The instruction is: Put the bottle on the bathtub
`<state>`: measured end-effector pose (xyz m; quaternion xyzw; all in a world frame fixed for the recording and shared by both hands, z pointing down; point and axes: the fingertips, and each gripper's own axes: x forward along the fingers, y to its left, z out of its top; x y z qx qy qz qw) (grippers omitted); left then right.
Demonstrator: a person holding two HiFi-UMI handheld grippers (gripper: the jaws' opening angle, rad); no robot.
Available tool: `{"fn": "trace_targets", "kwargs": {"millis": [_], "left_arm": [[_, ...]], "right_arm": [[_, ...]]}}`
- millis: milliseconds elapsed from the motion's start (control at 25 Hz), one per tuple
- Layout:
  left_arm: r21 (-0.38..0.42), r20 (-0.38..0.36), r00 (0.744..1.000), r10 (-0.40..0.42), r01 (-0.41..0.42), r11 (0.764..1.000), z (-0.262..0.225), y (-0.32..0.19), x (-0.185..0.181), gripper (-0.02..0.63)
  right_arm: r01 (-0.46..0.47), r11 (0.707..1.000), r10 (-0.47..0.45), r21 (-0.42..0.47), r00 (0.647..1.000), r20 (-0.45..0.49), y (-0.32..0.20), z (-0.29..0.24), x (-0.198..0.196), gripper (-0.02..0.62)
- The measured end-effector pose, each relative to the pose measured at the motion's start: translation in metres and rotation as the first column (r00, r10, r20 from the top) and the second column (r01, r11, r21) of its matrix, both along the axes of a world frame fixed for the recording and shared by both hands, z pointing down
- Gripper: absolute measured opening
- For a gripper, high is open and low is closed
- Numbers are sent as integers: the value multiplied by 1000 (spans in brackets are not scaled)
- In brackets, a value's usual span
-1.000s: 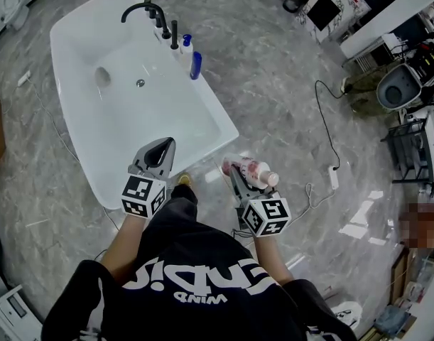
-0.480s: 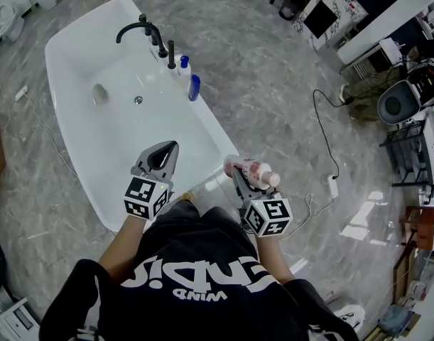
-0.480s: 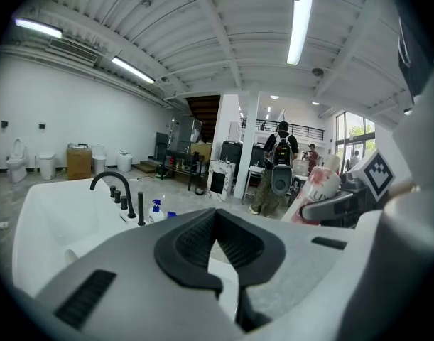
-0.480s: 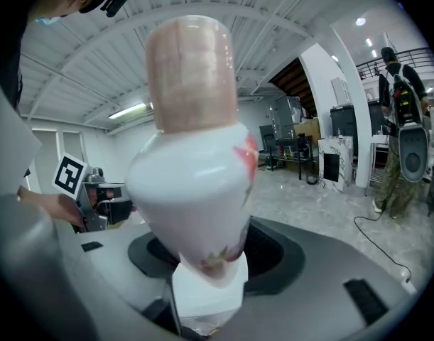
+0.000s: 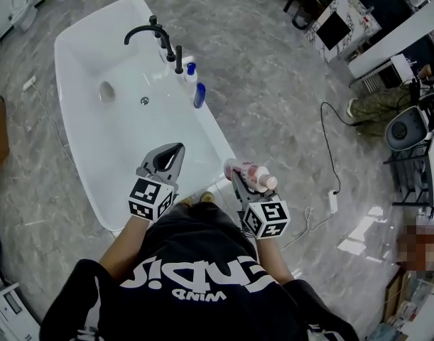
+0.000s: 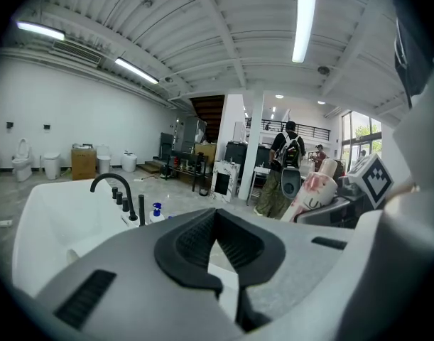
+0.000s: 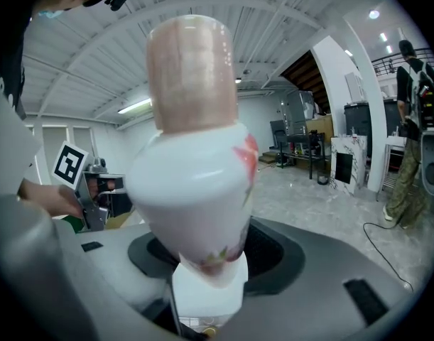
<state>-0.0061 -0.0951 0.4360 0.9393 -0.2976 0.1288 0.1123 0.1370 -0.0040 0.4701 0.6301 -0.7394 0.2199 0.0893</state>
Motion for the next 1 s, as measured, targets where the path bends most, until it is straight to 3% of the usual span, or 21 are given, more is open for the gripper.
{"fn": "trace_targets", "kwargs": {"millis": [600, 1000], "left_arm": [[-28, 2, 993, -122, 122, 992, 9, -26, -6, 8], [-58, 11, 990, -139, 140, 988, 30, -40, -3, 8]], "right_arm": [[155, 987, -157, -46, 987, -38, -78, 27, -2, 244], [201, 976, -207, -88, 976, -71, -127, 66, -3, 244]]}}
